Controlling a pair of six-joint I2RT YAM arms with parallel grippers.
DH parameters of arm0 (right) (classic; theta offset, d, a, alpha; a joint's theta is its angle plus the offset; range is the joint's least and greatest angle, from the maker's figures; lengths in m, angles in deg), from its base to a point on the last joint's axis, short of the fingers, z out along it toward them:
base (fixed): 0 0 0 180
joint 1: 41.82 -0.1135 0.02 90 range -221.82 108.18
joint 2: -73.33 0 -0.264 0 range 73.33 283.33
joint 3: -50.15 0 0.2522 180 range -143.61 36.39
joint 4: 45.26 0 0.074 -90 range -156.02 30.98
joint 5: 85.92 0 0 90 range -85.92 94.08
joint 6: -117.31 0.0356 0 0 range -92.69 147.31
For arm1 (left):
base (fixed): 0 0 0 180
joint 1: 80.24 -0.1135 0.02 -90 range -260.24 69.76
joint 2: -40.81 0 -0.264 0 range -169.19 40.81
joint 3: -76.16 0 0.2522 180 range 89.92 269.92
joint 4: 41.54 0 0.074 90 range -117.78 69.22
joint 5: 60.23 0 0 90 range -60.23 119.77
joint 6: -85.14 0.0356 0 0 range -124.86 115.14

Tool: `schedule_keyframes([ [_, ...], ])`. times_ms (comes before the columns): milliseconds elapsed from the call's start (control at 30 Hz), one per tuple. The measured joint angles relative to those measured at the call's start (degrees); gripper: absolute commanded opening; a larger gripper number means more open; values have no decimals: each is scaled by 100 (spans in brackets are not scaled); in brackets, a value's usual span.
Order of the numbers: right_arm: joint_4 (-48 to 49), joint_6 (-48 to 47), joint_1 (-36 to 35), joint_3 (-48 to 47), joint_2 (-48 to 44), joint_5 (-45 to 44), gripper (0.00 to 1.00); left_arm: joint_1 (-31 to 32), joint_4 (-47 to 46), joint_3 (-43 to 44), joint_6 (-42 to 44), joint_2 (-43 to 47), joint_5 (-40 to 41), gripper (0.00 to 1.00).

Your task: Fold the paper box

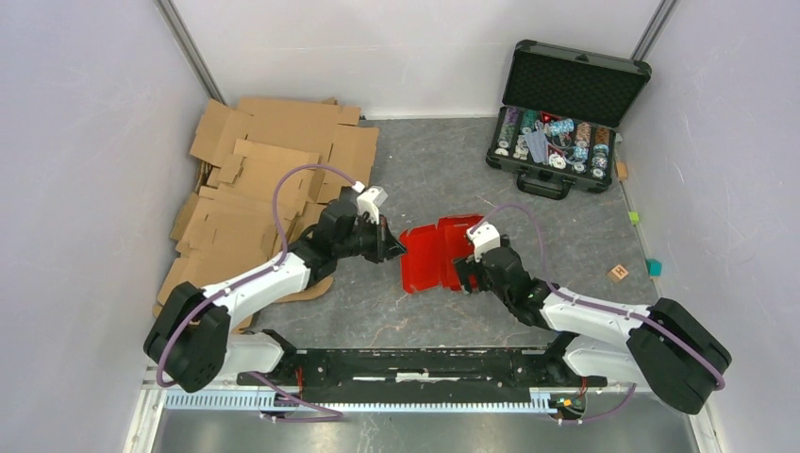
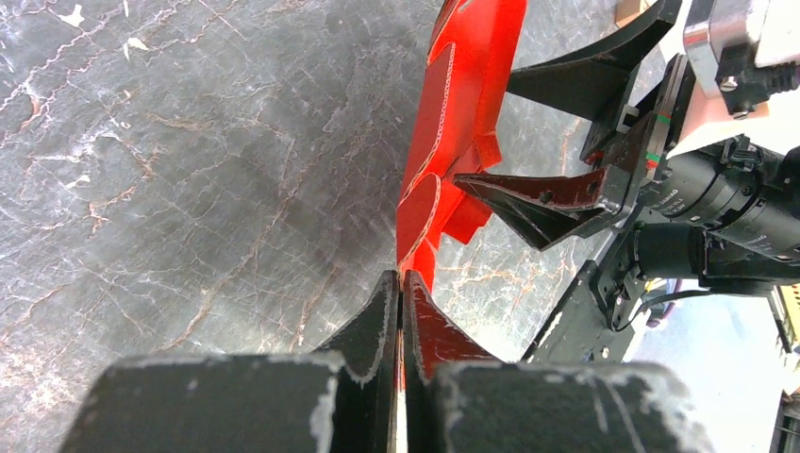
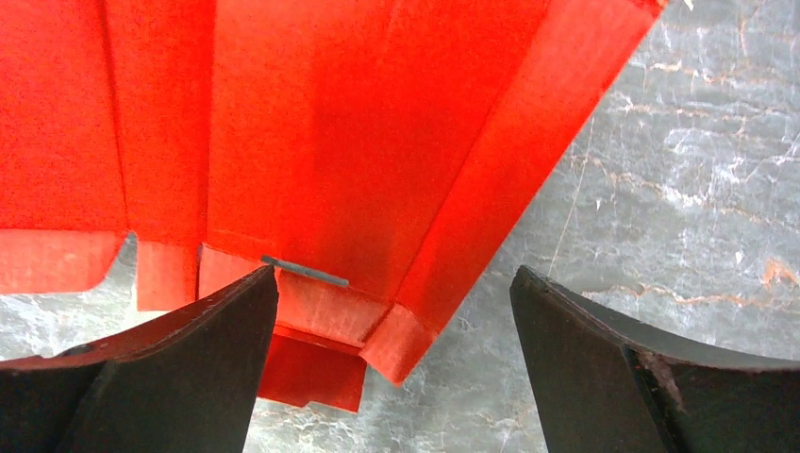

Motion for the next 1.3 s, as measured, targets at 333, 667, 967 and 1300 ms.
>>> schedule_keyframes([
  [333, -129, 85, 2, 317, -348, 326, 94, 59, 490, 282, -24, -85, 420, 3],
  [667, 170, 271, 2, 415, -44, 787, 84, 162, 708, 693, -428, -376, 483, 3],
  [967, 234, 273, 13, 420, -22, 942, 81, 472, 479, 841, -743, -573, 428, 3],
  [1300, 260, 273, 13, 452, -63, 968, 78, 505, -98, 734, -1274, -627, 2, 3],
])
